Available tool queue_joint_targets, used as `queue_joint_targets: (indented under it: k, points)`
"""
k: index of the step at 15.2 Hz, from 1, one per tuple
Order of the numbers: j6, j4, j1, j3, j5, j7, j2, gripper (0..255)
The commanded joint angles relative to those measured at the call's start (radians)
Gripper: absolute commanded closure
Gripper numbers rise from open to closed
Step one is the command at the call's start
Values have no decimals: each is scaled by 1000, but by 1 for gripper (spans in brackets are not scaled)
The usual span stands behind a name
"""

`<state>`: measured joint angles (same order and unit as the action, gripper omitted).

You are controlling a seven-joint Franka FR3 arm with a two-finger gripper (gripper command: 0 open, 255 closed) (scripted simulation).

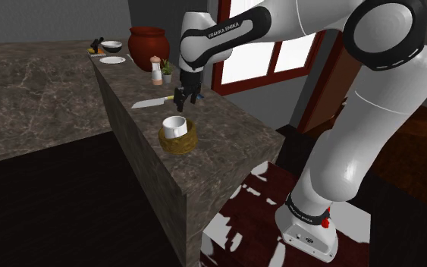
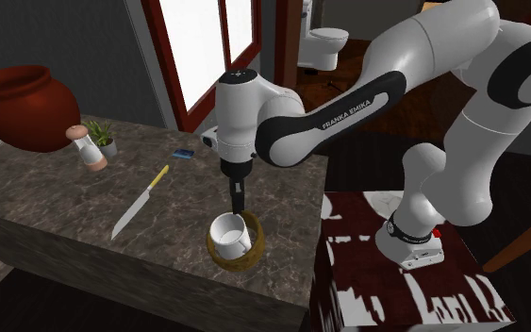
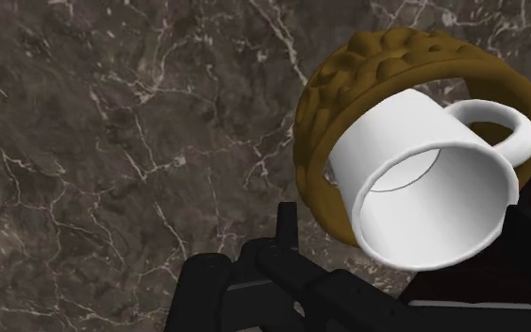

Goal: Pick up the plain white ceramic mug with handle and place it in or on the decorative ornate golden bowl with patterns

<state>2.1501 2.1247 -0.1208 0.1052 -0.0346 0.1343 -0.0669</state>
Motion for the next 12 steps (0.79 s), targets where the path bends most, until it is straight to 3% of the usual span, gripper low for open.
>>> queue_joint_targets:
  k: [1,4,12]
  points:
    - [-33,-19,0,0,2,-2,-14,0]
    - [-124,-77,1,0,8,-6,-47,0]
    - [-124,-77,1,0,8,-6,-47,0]
